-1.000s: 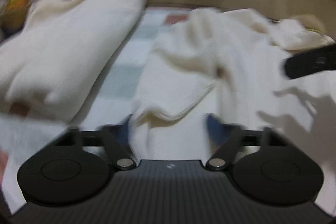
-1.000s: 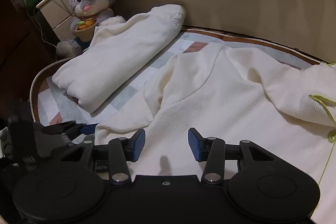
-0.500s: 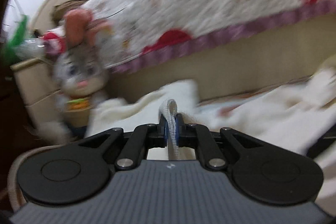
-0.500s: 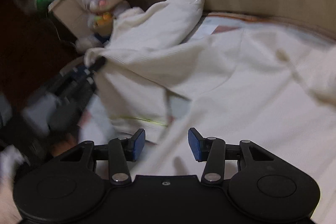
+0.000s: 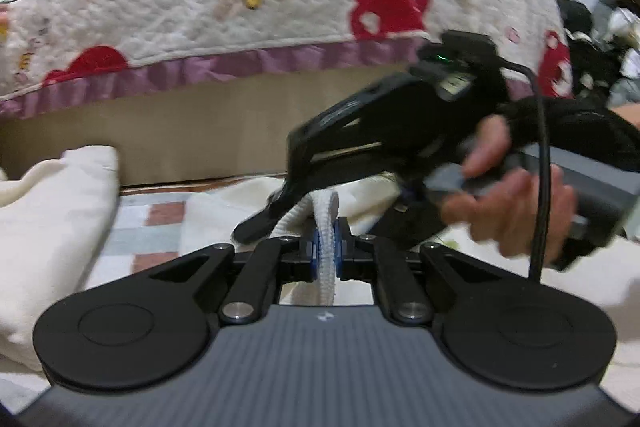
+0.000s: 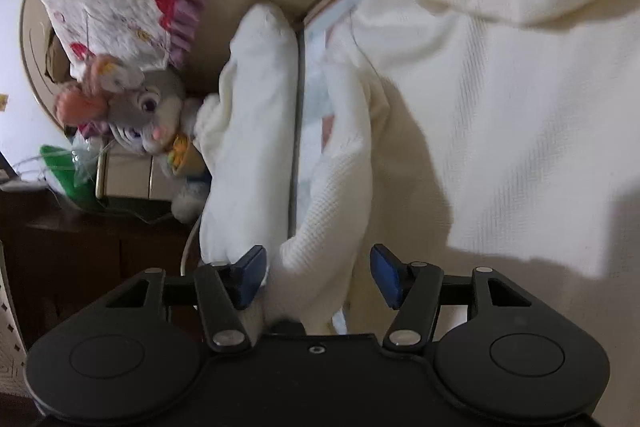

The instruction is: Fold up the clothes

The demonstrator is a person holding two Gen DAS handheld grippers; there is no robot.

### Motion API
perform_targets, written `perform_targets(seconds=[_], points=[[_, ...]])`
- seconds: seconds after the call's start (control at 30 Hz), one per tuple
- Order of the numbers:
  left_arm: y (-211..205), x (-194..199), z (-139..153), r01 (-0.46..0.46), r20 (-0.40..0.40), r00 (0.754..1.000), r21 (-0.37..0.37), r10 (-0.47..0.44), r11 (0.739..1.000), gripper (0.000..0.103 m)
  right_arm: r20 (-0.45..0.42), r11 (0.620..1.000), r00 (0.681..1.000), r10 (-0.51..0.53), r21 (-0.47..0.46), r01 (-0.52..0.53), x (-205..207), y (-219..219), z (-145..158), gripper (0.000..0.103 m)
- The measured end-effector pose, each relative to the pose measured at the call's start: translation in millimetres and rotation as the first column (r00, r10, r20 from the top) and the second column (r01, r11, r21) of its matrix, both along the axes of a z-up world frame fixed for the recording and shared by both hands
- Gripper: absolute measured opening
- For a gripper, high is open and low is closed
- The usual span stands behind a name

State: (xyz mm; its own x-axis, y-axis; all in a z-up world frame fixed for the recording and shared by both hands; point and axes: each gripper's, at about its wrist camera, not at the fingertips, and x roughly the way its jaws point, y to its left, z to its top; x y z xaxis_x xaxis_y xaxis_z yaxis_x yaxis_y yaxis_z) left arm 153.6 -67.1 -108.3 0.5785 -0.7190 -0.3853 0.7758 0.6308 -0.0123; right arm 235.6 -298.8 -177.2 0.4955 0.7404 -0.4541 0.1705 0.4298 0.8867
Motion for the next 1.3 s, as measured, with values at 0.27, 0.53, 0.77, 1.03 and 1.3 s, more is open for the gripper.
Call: perform_targets(seconds=[0.27, 0.53, 0.77, 1.03, 1.3], points=[[16, 7, 8, -0.062, 0.036, 0.998, 0.182, 0.057, 0.981, 0.040, 0.104, 0.827, 0.993, 0.059, -0.563, 0.010, 4, -15, 10, 0.019], [45, 73, -27, -0.217, -0.336, 0.906, 0.153, 0.257, 0.964, 0.063, 0.084, 0.730, 0.996, 0.031, -0.683, 0.034, -35, -32, 2, 0.037], [36, 78, -61, -0.236, -0.285, 0.901, 0.310, 0.326, 0.921, 0.070, 0.142, 0.716, 0.978, 0.152, -0.698, -0.010, -54, -33, 4, 0.037], [43, 59, -20, -0.241, -0.141, 0.946, 0.301, 0.293, 0.923, 0.011, 0.124, 0.615, 0.957, 0.263, -0.786, -0.067, -69, -18, -2, 0.040], [129, 81, 30, -0.523, -0.007, 0.841, 0.243, 0.541, 0.817, 0.009, 0.157, 0.620, 0.948, 0.276, -0.783, -0.051, -93, -28, -5, 0.047]])
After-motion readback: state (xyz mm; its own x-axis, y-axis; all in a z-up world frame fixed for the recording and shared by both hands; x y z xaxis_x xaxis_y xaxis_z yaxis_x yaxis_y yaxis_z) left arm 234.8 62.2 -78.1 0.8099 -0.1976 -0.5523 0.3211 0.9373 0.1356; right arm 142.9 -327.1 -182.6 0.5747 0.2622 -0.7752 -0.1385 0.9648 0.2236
